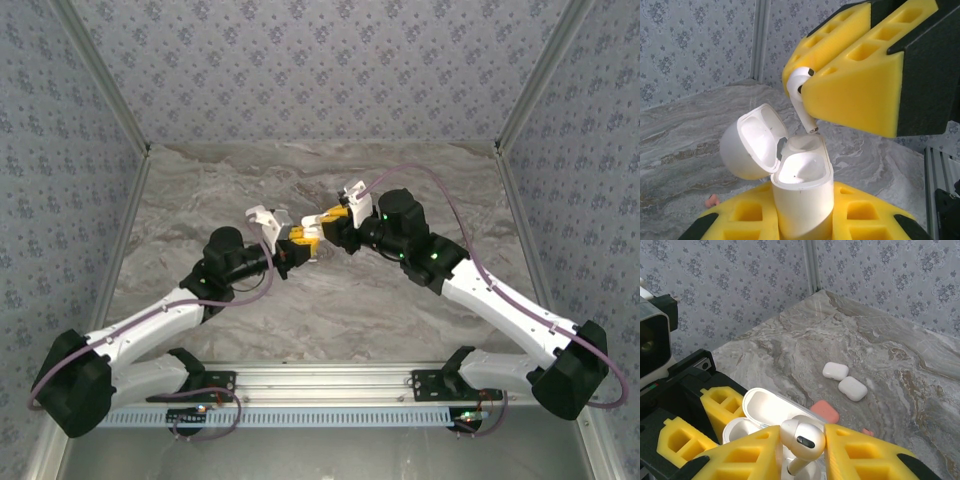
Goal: Insert the wireless bluetooth earbuds into the charging case
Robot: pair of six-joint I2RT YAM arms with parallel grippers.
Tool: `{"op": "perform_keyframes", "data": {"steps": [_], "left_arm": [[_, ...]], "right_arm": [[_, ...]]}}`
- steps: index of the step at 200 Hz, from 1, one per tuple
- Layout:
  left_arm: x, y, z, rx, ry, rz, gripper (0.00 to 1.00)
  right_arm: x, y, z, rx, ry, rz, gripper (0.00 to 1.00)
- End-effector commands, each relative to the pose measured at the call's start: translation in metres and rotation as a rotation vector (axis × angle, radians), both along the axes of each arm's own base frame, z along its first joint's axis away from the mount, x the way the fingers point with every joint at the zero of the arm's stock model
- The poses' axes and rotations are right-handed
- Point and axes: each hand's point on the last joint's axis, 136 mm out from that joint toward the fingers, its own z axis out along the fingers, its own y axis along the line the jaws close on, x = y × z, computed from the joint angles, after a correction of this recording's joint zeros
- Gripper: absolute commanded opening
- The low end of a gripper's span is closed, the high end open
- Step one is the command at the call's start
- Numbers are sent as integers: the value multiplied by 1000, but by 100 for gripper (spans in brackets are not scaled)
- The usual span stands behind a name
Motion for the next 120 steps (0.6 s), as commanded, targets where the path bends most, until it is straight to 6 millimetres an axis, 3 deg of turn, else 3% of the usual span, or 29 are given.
{"op": "perform_keyframes", "data": {"steps": [1, 83, 120], "left_arm": [[0, -4, 34, -54, -106, -14, 2], [-1, -6, 34, -48, -105, -24, 2], [0, -5, 33, -44, -103, -16, 2]], "right_arm": [[4, -1, 15, 18, -25, -12, 28], [9, -5, -1, -36, -13, -39, 28], [3, -1, 0, -23, 2, 2, 28]]}}
